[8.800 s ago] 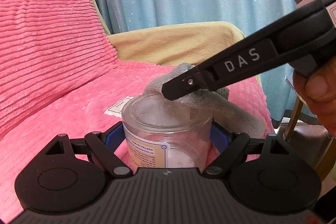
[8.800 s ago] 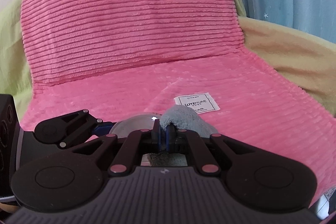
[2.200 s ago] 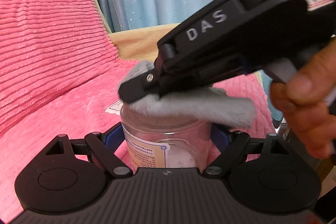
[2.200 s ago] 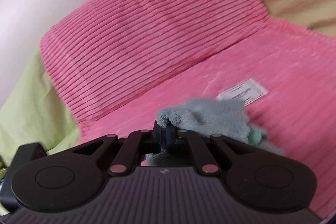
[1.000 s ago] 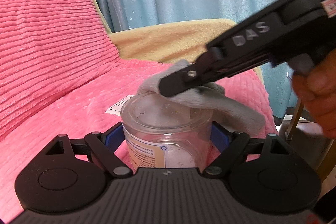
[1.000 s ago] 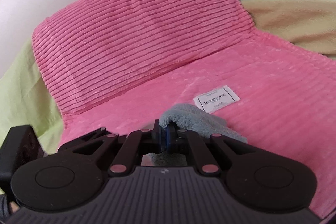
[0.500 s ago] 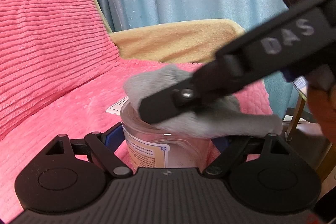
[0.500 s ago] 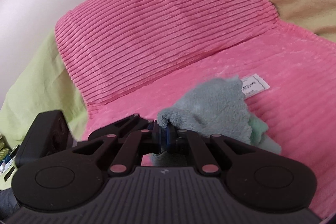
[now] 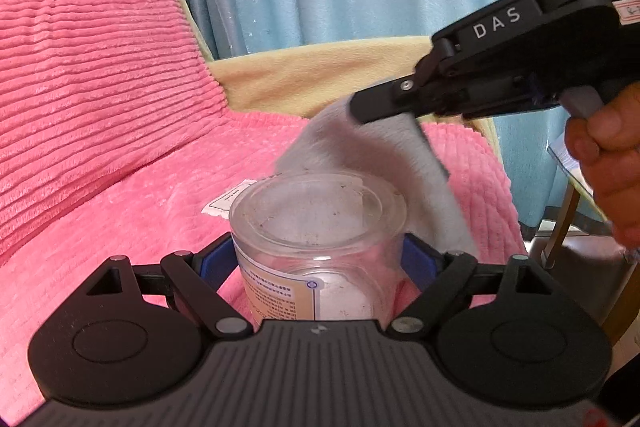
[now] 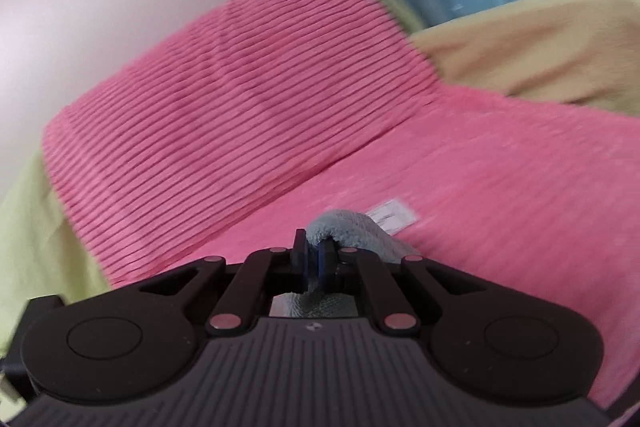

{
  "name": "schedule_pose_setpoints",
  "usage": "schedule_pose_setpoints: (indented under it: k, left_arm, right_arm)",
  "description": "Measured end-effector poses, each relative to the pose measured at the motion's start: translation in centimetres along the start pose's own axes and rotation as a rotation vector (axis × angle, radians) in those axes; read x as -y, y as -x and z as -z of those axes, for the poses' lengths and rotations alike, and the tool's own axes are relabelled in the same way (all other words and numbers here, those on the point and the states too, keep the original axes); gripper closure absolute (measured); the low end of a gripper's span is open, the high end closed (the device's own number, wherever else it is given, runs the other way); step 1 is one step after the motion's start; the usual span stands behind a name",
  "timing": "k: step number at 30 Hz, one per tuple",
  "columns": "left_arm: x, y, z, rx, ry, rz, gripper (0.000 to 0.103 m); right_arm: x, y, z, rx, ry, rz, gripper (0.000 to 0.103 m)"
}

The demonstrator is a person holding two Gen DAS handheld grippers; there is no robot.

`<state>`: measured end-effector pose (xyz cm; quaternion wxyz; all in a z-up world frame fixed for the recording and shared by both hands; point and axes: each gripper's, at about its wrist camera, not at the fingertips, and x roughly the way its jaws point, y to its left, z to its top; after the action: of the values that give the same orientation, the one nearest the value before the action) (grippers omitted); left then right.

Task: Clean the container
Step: 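Turn the held jar with the left tool so its white lid faces up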

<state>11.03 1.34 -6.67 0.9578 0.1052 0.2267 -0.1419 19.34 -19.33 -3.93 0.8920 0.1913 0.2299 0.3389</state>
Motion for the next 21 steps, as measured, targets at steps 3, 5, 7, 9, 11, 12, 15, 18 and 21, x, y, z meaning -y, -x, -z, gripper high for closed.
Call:
schedule_pose_setpoints:
  k: [3, 5, 7, 9, 11, 12, 15, 18, 21]
  left_arm:
    - [-0.3, -0.4, -0.6, -0.058, 0.040, 0.015, 0.014]
    - [-0.6, -0.3, -1.4, -0.079, 0.064, 0.031, 0.009]
    - [-0.7, -0.4, -2.3, -0.114, 0.058, 0.044, 0.006]
    - [-0.7, -0.7, -3.3, -0.159, 0.038, 0.054, 0.005]
    - [-0.8, -1.1, -4.5, -0.191, 0.017, 0.066, 0.005]
    - [-0.8, -1.4, -5.1, -0.207, 0.008, 0.068, 0.007]
    - [-0.6, -2.5, -6.3, -0.287, -0.052, 0.055, 0.018]
    - [-0.2, -3.1, -7.1, -0.339, -0.097, 0.069, 0.018]
    - [-0.3, -3.6, -7.7, -0.294, -0.092, 0.071, 0.018]
  right_arm:
    - [1.0, 0.5, -0.2, 0.009, -0.018, 0.037, 0.100]
    - [1.4, 0.7, -0.3, 0.016, -0.030, 0.049, 0.100]
    - [1.7, 1.0, -0.4, 0.023, -0.042, 0.059, 0.100]
    - [1.9, 1.0, -0.6, 0.025, -0.045, 0.064, 0.100]
    - [2.0, 0.9, -0.7, 0.024, -0.045, 0.068, 0.100]
    - [2.0, 0.9, -0.8, 0.024, -0.045, 0.070, 0.100]
    - [2.1, 0.8, -1.0, 0.023, -0.040, 0.078, 0.100]
    - [2.2, 1.0, -1.1, 0.032, -0.037, 0.089, 0.100]
    - [2.1, 1.0, -1.2, 0.034, -0.036, 0.090, 0.100]
